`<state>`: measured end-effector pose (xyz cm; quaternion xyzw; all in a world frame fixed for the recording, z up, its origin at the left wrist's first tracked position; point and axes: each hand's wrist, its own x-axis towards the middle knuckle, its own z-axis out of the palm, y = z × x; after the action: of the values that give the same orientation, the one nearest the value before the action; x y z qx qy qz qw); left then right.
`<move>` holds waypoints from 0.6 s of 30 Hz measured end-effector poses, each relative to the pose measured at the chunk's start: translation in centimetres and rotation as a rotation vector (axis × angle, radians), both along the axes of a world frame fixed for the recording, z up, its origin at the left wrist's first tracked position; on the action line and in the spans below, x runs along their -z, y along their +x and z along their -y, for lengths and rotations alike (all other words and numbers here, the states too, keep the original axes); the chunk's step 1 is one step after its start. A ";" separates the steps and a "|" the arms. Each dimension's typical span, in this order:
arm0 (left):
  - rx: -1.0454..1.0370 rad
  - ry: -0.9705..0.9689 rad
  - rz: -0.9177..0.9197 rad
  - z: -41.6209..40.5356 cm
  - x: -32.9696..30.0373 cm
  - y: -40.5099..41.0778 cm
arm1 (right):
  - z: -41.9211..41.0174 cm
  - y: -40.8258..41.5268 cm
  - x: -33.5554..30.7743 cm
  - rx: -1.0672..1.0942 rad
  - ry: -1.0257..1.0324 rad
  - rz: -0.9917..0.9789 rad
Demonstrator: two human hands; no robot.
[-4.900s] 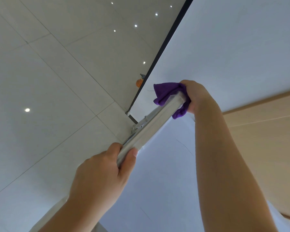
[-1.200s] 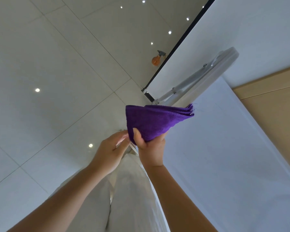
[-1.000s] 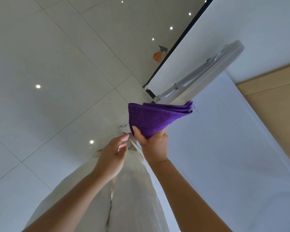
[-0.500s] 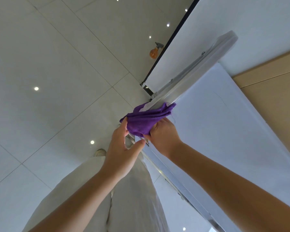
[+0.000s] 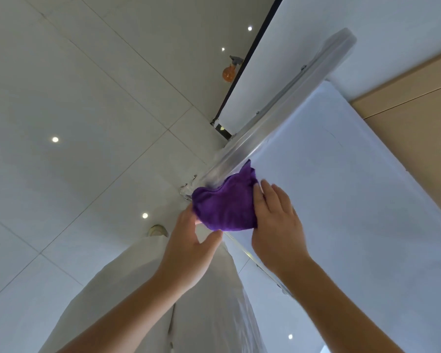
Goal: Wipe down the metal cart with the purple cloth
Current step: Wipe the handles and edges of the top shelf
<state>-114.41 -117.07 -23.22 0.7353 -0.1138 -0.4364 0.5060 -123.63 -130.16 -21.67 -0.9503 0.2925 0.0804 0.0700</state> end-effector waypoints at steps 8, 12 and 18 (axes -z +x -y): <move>-0.043 -0.022 -0.054 0.4 0.5 1.6 | -4.6 5.4 2.7 0.244 0.062 -0.102; 0.195 0.064 0.405 -0.5 -0.5 0.8 | -4.3 5.5 5.2 0.261 -0.088 -0.119; 0.375 -0.114 0.603 -0.1 -1.0 -1.4 | -4.7 0.6 6.1 0.208 -0.211 -0.008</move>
<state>-115.86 -116.98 -22.22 0.7680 -0.4151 -0.2781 0.4007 -123.07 -125.43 -27.76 -0.9167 0.3963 0.0454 -0.0236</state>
